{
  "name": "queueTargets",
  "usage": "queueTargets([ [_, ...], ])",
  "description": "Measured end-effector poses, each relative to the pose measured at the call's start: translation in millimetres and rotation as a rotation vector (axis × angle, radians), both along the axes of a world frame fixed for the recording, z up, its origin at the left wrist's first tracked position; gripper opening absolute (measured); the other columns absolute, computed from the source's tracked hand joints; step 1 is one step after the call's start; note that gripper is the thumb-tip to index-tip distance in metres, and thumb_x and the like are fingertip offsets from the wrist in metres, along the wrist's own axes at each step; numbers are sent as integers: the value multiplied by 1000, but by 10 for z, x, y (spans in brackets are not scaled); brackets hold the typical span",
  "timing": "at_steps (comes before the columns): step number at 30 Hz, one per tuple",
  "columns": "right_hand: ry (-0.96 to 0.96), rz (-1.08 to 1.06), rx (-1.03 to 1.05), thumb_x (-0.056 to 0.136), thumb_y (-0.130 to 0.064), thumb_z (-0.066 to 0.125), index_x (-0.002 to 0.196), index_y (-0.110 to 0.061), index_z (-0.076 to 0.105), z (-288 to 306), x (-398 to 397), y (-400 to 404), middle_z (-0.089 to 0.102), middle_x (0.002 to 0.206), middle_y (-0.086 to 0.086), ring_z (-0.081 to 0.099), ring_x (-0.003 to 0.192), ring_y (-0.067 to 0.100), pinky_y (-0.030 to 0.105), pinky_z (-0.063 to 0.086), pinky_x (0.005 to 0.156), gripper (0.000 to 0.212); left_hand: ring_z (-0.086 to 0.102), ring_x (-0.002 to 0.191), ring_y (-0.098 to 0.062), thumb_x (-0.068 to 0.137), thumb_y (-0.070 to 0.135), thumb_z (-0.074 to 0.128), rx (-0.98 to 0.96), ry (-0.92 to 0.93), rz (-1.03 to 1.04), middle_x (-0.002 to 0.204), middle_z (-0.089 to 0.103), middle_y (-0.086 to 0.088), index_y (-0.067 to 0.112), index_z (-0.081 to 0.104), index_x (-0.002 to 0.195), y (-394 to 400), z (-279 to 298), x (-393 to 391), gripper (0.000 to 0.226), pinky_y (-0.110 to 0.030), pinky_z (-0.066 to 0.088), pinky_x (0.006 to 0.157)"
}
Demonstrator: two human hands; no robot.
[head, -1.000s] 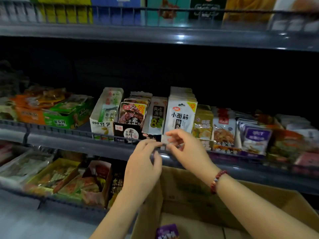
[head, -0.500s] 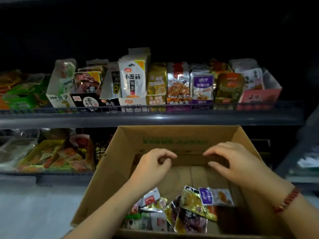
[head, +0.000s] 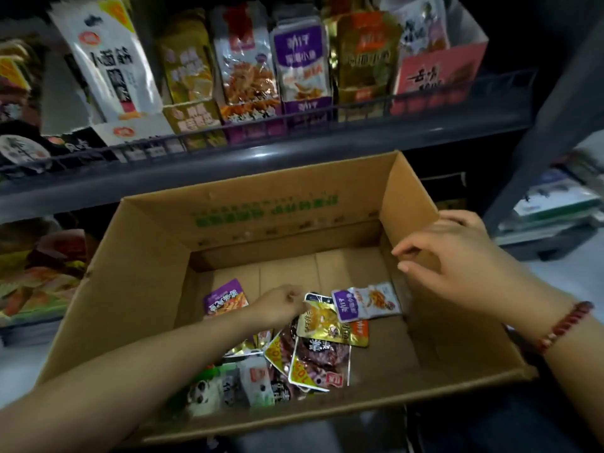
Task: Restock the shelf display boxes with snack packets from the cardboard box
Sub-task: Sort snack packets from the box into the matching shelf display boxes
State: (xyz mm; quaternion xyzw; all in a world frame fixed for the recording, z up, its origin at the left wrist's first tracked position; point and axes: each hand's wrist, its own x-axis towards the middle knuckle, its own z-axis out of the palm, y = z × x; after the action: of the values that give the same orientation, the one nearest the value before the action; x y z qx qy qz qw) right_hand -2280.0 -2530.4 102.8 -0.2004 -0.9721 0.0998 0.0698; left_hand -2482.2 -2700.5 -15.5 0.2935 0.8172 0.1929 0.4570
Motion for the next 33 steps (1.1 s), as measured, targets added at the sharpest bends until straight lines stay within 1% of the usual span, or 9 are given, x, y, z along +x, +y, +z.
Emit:
queueTargets([
  [2, 0, 5, 7, 91, -40, 54, 108, -37, 63, -35, -18, -45, 62, 96, -18, 51, 107, 2, 25, 1, 108, 20, 61, 93, -20, 98, 32, 55, -35, -26, 6, 105, 61, -7, 18, 52, 112, 72, -151, 20, 21, -21, 39, 69],
  [4, 8, 13, -12, 91, -40, 52, 108, -37, 63, -41, -41, -60, 64, 96, -17, 51, 107, 3, 26, 0, 108, 21, 57, 86, -8, 95, 37, 58, -47, -63, 69, 97, 60, 4, 20, 50, 104, 163, -247, 46, 20, -18, 46, 69],
  [6, 37, 8, -30, 90, -41, 50, 107, -37, 63, -37, -55, -39, 65, 94, -18, 51, 104, 3, 26, 3, 106, 22, 60, 91, -11, 87, 47, 66, -64, -82, 158, 102, 62, 1, 18, 50, 107, 271, -352, 54, 39, -23, 51, 76],
  [12, 74, -11, -49, 88, -39, 56, 99, -34, 67, -61, -81, -13, 64, 82, -17, 56, 95, 6, 27, 8, 103, 17, 60, 97, -17, 64, 50, 85, -111, -37, 208, 110, 59, -2, 15, 45, 117, 574, -520, 112, 75, -26, 45, 64],
  [16, 69, -23, -58, 89, -38, 56, 100, -34, 67, -58, -88, 5, 62, 81, -17, 55, 95, 6, 27, 8, 103, 16, 57, 96, -18, 64, 37, 89, -165, 37, 173, 106, 59, -2, 16, 46, 109, 636, -582, 129, 65, -27, 45, 67],
  [20, 54, -21, -54, 91, -41, 51, 105, -37, 64, -54, -105, -3, 61, 86, -17, 51, 99, 3, 28, 6, 104, 19, 60, 106, -23, 68, 22, 88, -174, -26, 183, 114, 61, -8, 8, 53, 117, 669, -515, 34, 62, -29, 48, 79],
  [24, 45, -26, -45, 93, -43, 48, 108, -39, 62, -45, -103, -1, 62, 90, -18, 50, 101, 1, 27, 6, 104, 21, 63, 107, -25, 65, 16, 90, -226, -129, 199, 115, 66, -10, 12, 60, 96, 593, -482, -80, 43, -38, 53, 94],
  [27, 29, -28, -39, 94, -43, 47, 110, -39, 61, -31, -115, -3, 62, 92, -18, 50, 102, 2, 27, 5, 104, 21, 63, 110, -29, 67, 12, 88, -230, -183, 201, 117, 68, -13, 5, 68, 109, 507, -444, -108, 47, -44, 50, 99],
  [33, 17, -44, -32, 94, -44, 46, 110, -38, 61, -51, -129, 13, 64, 92, -17, 49, 101, 1, 28, 5, 105, 23, 67, 84, -27, 72, -3, 80, -178, -247, 271, 95, 71, -13, 5, 65, 107, 353, -370, -120, 39, -37, 56, 77],
])
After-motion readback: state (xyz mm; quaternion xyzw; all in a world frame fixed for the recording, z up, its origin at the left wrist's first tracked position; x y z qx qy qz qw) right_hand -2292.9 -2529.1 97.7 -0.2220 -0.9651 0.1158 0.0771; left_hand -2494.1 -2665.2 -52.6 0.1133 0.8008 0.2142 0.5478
